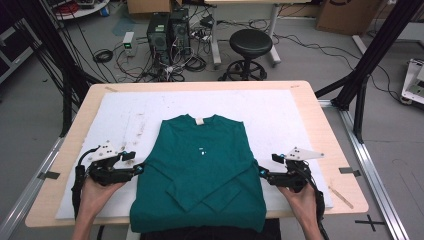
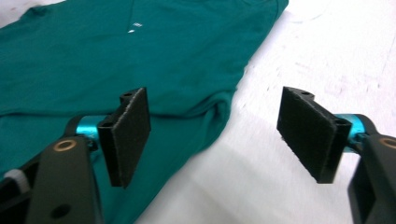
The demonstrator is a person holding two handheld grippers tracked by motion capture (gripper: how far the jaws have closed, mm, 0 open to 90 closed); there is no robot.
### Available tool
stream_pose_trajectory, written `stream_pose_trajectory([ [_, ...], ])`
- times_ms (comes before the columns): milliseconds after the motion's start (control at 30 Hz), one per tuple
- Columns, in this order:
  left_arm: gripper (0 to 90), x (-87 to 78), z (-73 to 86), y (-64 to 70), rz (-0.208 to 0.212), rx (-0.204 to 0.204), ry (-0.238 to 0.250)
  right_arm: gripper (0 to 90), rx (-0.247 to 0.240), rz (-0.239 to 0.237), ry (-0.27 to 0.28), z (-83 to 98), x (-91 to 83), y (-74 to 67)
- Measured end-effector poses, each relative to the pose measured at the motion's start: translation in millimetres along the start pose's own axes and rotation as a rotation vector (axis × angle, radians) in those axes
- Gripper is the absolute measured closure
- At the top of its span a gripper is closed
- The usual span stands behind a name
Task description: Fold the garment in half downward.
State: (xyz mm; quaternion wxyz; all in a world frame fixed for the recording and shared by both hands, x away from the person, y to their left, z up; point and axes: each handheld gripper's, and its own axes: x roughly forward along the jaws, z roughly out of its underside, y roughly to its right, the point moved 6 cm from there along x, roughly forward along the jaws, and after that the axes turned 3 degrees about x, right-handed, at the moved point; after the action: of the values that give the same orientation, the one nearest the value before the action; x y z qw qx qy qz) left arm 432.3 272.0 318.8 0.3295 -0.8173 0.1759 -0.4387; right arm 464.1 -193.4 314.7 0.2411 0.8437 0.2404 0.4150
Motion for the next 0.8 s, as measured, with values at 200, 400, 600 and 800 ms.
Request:
stream_pose_trajectory([
  [200, 29.3, 11.9, -14.7, -10.1, -0.027, 0.021, -0.032, 19.7, 0.007, 0.019, -0.038, -5.4, 23.9, 8.5],
  [400, 27.3, 21.5, -32.3, -23.3, -0.006, -0.003, -0.032, 20.1, -0.001, 0.044, -0.025, -10.7, 35.1, 11.3],
  [600, 27.3, 40.7, -51.5, -38.5, 0.019, -0.02, -0.051, 23.3, 0.008, 0.053, -0.027, -12.6, 42.4, 17.6],
  [800, 27.3, 63.0, -72.2, -43.2, 0.004, 0.012, -0.061, 23.4, 0.04, 0.039, -0.024, -16.2, 54.5, 22.8],
])
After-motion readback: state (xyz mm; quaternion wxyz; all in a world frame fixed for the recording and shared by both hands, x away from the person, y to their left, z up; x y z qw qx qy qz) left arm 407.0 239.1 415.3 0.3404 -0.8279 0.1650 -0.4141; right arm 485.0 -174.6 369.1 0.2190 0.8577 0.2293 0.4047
